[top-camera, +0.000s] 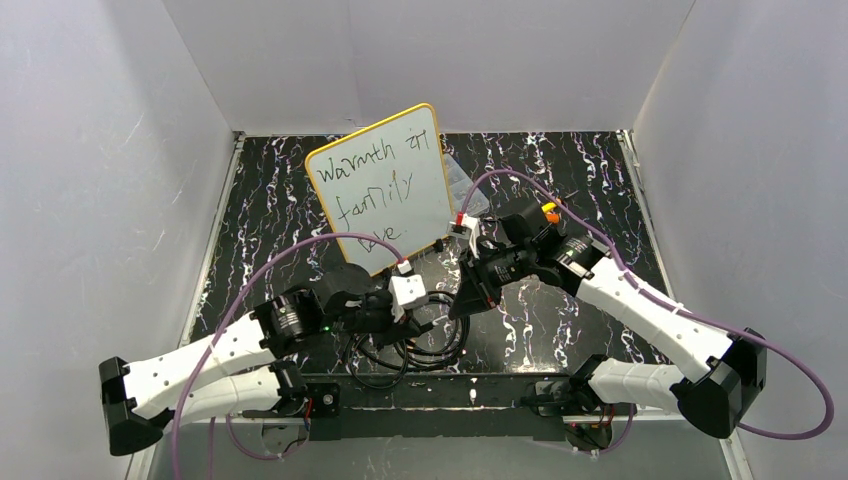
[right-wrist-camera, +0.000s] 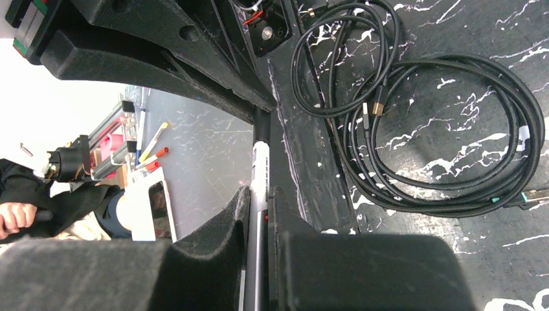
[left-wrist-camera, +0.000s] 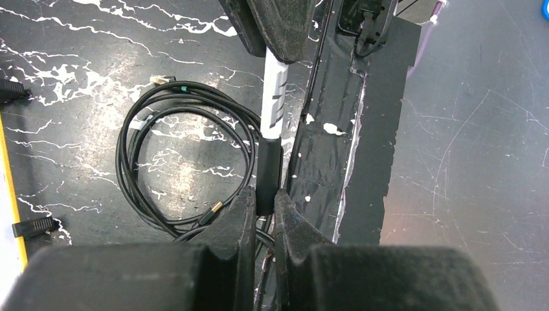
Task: Write a sentence on the whiteboard
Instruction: Insert the whiteboard marker without the cap into the pen cap.
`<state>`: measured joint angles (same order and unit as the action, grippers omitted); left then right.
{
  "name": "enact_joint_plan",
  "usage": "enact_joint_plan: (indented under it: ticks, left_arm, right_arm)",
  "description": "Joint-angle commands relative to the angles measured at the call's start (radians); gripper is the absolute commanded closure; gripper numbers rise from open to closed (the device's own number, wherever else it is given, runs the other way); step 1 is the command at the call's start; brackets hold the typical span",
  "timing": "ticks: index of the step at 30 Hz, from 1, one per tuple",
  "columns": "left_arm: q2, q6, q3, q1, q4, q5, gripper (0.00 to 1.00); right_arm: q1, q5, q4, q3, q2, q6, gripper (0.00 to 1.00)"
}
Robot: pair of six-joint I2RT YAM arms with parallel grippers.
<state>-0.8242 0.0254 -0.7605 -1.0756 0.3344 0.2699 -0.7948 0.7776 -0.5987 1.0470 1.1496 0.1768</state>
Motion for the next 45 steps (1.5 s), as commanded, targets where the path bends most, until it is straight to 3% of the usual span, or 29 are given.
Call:
enact_joint_plan:
  ticks: [1, 29, 45]
  left_arm:
    - [-0.025, -0.007, -0.048, 0.002, -0.232, 0.001, 1.0]
    - [-0.087, 0.018, -0.141, 0.003, -0.394, 0.001, 1.0]
    - [-0.105, 0.019, -0.165, 0.003, -0.449, 0.011, 1.0]
  right_arm:
    - [-0.014, 0.056, 0.055, -0.025, 0.009, 0.012, 0.99]
    - [-0.033, 0.063, 0.151, -0.107, 0.016, 0.068, 0.99]
    - [-0.059, 0.056, 0.291, -0.156, 0.014, 0.193, 0.99]
